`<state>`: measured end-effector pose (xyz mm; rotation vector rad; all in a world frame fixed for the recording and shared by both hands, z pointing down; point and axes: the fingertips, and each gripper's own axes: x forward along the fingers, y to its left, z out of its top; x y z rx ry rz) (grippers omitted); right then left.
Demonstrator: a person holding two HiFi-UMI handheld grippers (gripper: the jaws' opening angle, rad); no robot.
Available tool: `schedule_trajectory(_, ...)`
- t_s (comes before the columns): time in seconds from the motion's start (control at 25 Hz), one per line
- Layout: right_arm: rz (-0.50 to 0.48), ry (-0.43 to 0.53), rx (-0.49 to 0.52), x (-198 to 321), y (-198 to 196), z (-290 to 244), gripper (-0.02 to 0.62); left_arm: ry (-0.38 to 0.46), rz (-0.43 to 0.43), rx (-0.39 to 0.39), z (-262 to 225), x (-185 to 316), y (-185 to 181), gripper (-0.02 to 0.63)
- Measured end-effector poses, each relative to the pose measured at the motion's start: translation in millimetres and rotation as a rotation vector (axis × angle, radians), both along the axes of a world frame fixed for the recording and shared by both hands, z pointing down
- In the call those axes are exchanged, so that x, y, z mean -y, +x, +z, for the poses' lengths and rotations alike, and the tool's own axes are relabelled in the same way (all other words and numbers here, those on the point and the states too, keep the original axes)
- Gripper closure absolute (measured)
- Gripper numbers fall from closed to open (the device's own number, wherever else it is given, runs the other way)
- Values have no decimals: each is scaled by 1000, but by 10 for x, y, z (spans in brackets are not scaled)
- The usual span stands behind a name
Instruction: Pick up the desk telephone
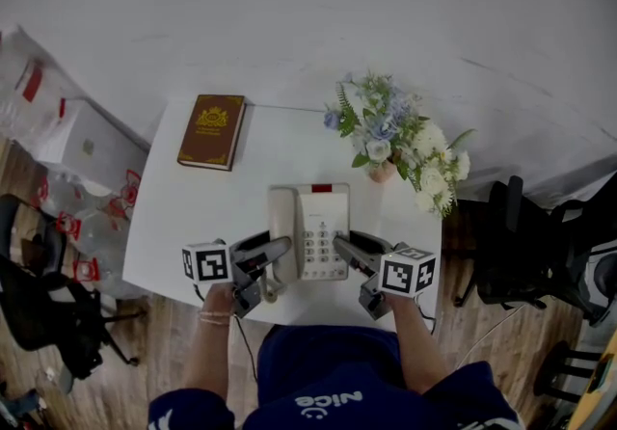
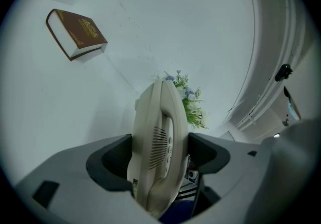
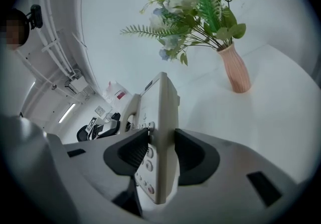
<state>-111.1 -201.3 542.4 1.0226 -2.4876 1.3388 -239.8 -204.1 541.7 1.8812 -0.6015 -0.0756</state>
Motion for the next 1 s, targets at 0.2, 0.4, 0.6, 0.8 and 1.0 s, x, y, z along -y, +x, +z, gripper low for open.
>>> schedule_trajectory(0.2, -1, 53, 2, 36, -17, -213, 413, 46, -38, -2, -215, 27, -35, 244)
schedule_trajectory(0.4, -1, 88, 13, 62, -44, -397, 414, 90, -61, -15, -421, 42, -57, 244)
schedule_trajectory(0.6, 7, 140, 23, 74, -59, -607, 414, 106, -106, -39, -593, 36, -92, 245)
schedule_trajectory(0.8, 13, 197, 27, 61, -59, -812, 414, 143, -135, -65, -777, 12, -105, 245)
schedule_trajectory(1.0, 15, 236, 51, 66, -56, -996, 416, 241, -130, -25, -1046, 25, -102, 247)
